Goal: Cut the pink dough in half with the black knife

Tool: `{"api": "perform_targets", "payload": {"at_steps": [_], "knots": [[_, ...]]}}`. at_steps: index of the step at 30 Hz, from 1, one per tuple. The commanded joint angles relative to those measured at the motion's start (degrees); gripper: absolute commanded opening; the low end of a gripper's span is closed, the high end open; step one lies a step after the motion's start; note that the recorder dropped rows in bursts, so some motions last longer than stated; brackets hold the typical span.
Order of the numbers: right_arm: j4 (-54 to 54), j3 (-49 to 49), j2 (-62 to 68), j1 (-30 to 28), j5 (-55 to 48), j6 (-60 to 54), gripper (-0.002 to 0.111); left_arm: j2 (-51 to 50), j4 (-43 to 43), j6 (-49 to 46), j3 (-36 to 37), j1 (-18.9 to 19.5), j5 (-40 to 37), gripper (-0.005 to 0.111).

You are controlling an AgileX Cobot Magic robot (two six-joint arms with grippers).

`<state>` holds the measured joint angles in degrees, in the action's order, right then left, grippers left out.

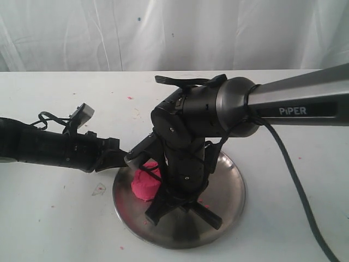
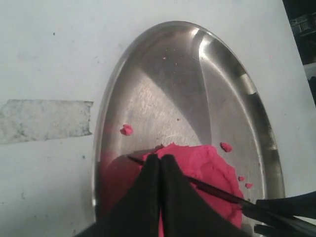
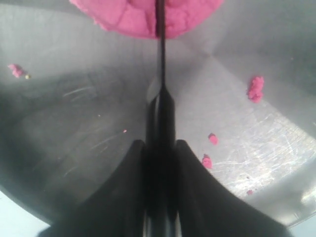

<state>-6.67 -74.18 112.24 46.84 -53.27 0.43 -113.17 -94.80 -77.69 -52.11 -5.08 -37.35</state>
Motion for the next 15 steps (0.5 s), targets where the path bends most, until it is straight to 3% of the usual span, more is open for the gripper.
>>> {"api": "perform_targets", "payload": {"at_steps": [1,4,9,15], "knots": [[-0.5,-0.5,-0.2,0.1,-0.3,-0.4,0.0,-0.3,0.1,-0.4,-0.1,-0.3,-1.6,0.0],[-0.5,-0.5,-0.2,0.1,-0.6,-0.4,0.0,1.4,2.9,0.4,-2.7,-0.3,-5.6,0.0],[-0.5,-0.5,-0.2,0.1,-0.6,-0.4,0.0,3.9,14.4,12.2,-6.9,-0.3,-1.7,0.0],[-0.6,-0.5,-0.2,0.1,-0.3,-0.4,0.0,3.0,18.2,15.0,-7.5,-0.3,-0.3,0.0]]}}
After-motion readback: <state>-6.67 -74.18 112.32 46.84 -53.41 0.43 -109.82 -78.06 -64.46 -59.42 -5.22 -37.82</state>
